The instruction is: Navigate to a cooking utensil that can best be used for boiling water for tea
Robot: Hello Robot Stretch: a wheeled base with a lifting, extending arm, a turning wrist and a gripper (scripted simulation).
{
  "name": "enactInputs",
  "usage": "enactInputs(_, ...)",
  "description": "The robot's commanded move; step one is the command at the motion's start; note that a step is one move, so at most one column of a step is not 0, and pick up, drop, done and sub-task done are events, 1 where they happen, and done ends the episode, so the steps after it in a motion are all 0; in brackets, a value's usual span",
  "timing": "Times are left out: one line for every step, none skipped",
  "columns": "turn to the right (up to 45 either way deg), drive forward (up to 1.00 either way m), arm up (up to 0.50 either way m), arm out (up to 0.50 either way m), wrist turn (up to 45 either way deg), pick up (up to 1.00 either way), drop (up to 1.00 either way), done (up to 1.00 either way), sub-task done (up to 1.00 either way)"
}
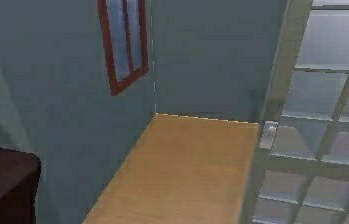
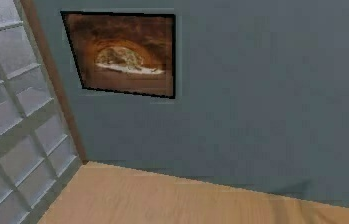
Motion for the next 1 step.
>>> enactInputs(0.0,0.7,0.0,0.0,0.0,0.0,0.0,0.0,0.0)
